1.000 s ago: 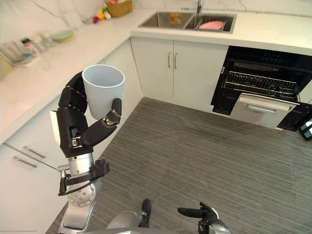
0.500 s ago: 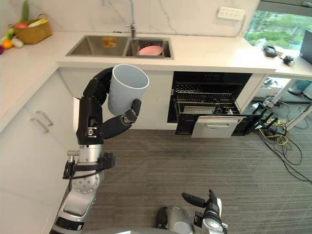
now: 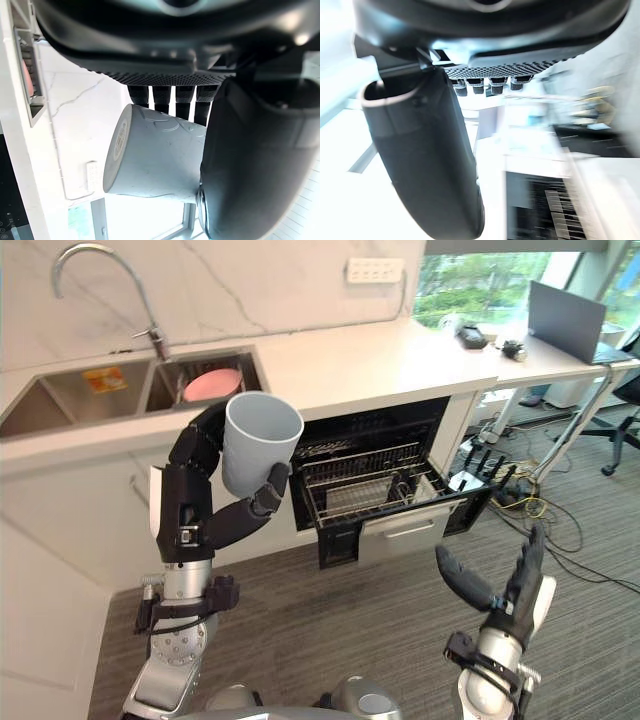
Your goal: Walk over to the sink, pick up the cup, carry it to the dishwasher, place the cup inside the dishwasher, then close the dishwasher door
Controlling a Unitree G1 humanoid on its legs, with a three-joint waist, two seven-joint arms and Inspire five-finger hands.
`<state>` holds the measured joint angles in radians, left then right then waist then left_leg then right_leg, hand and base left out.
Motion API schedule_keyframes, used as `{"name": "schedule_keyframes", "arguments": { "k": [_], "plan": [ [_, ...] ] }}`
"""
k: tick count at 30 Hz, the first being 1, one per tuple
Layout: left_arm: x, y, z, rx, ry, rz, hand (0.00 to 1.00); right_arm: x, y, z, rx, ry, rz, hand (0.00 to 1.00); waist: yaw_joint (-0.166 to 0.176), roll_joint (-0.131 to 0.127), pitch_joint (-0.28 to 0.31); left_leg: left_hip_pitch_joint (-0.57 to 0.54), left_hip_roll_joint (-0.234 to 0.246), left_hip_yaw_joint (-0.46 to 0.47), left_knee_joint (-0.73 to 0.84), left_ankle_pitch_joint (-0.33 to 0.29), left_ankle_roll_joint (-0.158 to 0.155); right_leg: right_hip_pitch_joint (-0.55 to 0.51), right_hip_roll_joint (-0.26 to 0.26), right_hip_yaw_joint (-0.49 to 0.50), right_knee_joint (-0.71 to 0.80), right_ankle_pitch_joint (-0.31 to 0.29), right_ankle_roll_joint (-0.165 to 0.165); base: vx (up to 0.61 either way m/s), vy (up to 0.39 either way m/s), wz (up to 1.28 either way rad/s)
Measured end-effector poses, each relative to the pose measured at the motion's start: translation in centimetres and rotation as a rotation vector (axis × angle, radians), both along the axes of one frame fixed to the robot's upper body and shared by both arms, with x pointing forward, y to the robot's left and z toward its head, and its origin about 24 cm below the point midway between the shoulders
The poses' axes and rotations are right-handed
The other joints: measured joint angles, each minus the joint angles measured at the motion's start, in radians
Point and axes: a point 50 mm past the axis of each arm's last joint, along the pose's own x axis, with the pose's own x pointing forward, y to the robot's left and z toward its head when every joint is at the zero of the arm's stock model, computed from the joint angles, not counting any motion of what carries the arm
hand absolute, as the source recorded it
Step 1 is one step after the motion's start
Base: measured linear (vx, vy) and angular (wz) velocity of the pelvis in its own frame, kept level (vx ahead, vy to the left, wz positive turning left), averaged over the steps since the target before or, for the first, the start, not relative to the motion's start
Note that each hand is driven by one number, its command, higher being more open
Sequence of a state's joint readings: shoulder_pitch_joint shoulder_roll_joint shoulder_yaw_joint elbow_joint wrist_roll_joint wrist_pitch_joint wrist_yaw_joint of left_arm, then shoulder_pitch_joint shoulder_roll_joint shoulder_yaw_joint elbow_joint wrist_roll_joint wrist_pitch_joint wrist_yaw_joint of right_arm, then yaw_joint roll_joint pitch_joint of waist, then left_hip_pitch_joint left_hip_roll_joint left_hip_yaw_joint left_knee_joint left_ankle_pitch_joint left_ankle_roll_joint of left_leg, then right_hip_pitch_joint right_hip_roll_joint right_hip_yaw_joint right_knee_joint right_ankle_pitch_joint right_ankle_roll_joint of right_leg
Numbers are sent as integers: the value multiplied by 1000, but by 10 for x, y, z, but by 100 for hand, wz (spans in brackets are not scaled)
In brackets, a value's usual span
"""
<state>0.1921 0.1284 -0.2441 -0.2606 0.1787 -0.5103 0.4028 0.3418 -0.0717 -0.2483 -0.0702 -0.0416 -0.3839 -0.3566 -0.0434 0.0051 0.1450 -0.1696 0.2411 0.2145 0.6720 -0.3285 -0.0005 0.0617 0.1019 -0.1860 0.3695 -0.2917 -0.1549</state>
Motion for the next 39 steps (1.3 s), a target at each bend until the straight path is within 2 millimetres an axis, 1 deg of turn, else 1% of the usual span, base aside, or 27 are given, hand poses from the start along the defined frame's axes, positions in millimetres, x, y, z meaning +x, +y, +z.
{"name": "schedule_keyframes", "arguments": {
  "k": [1, 2, 3, 4, 5, 6, 7, 8, 9, 10, 11, 12, 13, 14, 15, 17, 18, 19, 20, 22, 23, 25, 27, 30, 33, 35, 39],
  "plan": [
    [-2, 2, -1, -10, -4, 18, 0, 9, -2, 1, -14, -8, 16, 100, 3, 6, -4, 5, -44, -78, -198, 34, -34, 26, -5, 49, -25, 0, 11, 433, 176, -109],
    [-4, 4, -4, -14, 7, 45, 0, 17, -2, -1, -12, -1, 30, 100, 6, 6, -6, 7, -86, -154, -300, 108, -57, 48, -18, 109, -48, 1, 31, 433, 199, -119],
    [-6, 6, -5, -16, 14, 57, 0, 20, -2, -2, -11, 1, 37, 100, 8, 8, -8, 7, -101, -177, -335, 136, -57, 56, -25, 138, -59, 0, 43, 425, 235, -129],
    [-7, 8, -8, -9, 23, 84, 0, 22, -1, -3, -13, 5, 49, 100, 9, 16, -12, 2, -122, -195, -378, 194, -55, 72, -34, 191, -76, -7, 61, 447, 277, -121],
    [-7, 9, -12, 4, 28, 101, 0, 22, 0, -3, -12, 11, 53, 100, 9, 20, -15, 13, -138, -190, -401, 275, -42, 92, -49, 233, -81, -23, 90, 458, 294, -113],
    [-7, 10, -13, 12, 33, 106, 0, 22, 0, -4, -9, 17, 56, 100, 7, 18, -17, 28, -142, -184, -401, 296, -75, 103, -62, 250, -81, -33, 108, 481, 301, -74],
    [-6, 11, -14, 18, 36, 111, 0, 22, -2, -5, -8, 27, 57, 100, -14, 2, -22, 52, -169, -162, -395, 278, -68, 119, -99, 261, -86, -41, 167, 461, 288, -32],
    [-4, 12, -13, 19, 33, 108, 0, 20, -5, -4, -12, 31, 49, 100, -22, -4, -22, 49, -179, -155, -371, 265, -47, 130, -115, 261, -100, -22, 204, 508, 336, -18],
    [-1, 14, -14, 34, 35, 105, 0, 18, -10, -4, -12, 35, 35, 100, -21, -7, -21, 25, -179, -145, -277, 244, -16, 160, -124, 262, -132, 30, 230, 380, 282, -7],
    [0, 15, -14, 44, 35, 106, 0, 18, -11, -3, -8, 30, 30, 100, -18, -10, -17, -18, -187, -126, -191, 222, -3, 183, -126, 262, -145, 51, 227, 310, 270, -2],
    [0, 17, -13, 48, 32, 107, 0, 15, -14, 0, -9, 10, 18, 100, -15, -15, -27, -4, -221, -121, -293, 215, -25, 211, -146, 237, -147, 53, 232, 265, 235, 10],
    [0, 17, -13, 41, 35, 101, 0, 10, -18, -1, 2, 6, -14, 100, -12, -38, -45, 46, -249, -108, -399, 264, 12, 224, -174, 215, -119, 32, 261, 256, 195, 7],
    [-1, 17, -14, 41, 44, 96, 0, 8, -17, -3, 11, 12, -19, 100, -5, -45, -57, 66, -260, -105, -419, 273, 31, 209, -181, 216, -72, 30, 272, 263, 119, 9],
    [0, 18, -14, 32, 46, 90, 0, 7, -16, -2, 12, 11, -11, 100, -5, -37, -63, 78, -257, -112, -435, 272, 36, 162, -186, 223, 15, 22, 288, 237, 87, 4],
    [1, 20, -13, 20, 45, 95, 0, 7, -12, 1, 0, 7, 30, 100, -2, -30, -68, 106, -252, -117, -469, 272, 38, 129, -210, 211, 32, -15, 282, 216, 94, 7],
    [2, 22, -12, 16, 40, 99, 0, 9, -9, 6, -7, -12, 64, 100, 1, -30, -68, 129, -244, -116, -496, 271, 37, 88, -248, 189, 24, -20, 283, 155, 100, -3],
    [2, 24, -12, 19, 41, 105, 0, 12, -7, 13, -7, -46, 87, 100, 3, -35, -69, 138, -242, -110, -502, 270, 36, 50, -283, 157, -5, 29, 270, 126, 66, -20],
    [2, 27, -11, 26, 38, 117, 0, 16, -5, 20, -6, -84, 110, 100, 6, -47, -65, 144, -245, -94, -501, 262, 29, 9, -311, 142, -10, 124, 267, 114, -3, -27],
    [2, 30, -13, 31, 50, 132, 0, 19, -4, 25, 8, -118, 131, 100, 5, -45, -65, 163, -235, -88, -510, 255, 20, 2, -307, 119, 27, 123, 274, 70, -26, -39],
    [1, 31, -14, 26, 52, 148, 0, 25, -3, 30, 30, -155, 172, 100, 25, -45, -67, 195, -216, -43, -531, 247, 8, -3, -307, 75, 29, 123, 274, 46, -54, -72],
    [1, 33, -12, 19, 42, 161, 0, 29, -1, 35, 39, -184, 206, 100, 27, -44, -70, 193, -208, -18, -533, 245, 4, -4, -305, 52, -5, 128, 281, 22, -53, -77],
    [3, 35, -7, 15, 15, 176, 0, 33, 2, 45, 37, -229, 256, 100, 25, -43, -70, 170, -199, 8, -534, 246, 2, 0, -296, 41, -83, 146, 300, -8, -24, -52],
    [8, 35, -2, 16, -8, 187, 0, 37, 3, 50, 31, -246, 294, 100, 23, -45, -69, 160, -195, 28, -534, 248, 2, 11, -293, 32, -141, 165, 318, -19, -5, -32],
    [10, 32, 1, 32, -35, 207, 0, 38, 3, 51, 101, -287, 333, 100, 23, -45, -68, 180, -191, 25, -540, 249, 4, 34, -290, 3, -153, 184, 318, -18, 19, 0],
    [10, 31, 3, 50, -55, 232, 0, 43, 10, 59, 163, -356, 432, 100, 28, -44, -68, 189, -188, 21, -555, 258, 8, 49, -281, -13, -185, 222, 318, -56, 45, 4],
    [10, 31, 3, 65, -59, 233, 0, 47, 19, 66, 216, -417, 546, 100, 28, -45, -66, 189, -190, 19, -570, 271, 14, 55, -280, -21, -211, 251, 316, -71, 69, 3],
    [11, 27, 4, 134, -76, 234, 0, 55, 38, 73, 313, -485, 726, 100, 30, -45, -52, 206, -207, 20, -586, 284, 24, 78, -292, -40, -237, 267, 313, -69, 54, 1]
  ]
}}
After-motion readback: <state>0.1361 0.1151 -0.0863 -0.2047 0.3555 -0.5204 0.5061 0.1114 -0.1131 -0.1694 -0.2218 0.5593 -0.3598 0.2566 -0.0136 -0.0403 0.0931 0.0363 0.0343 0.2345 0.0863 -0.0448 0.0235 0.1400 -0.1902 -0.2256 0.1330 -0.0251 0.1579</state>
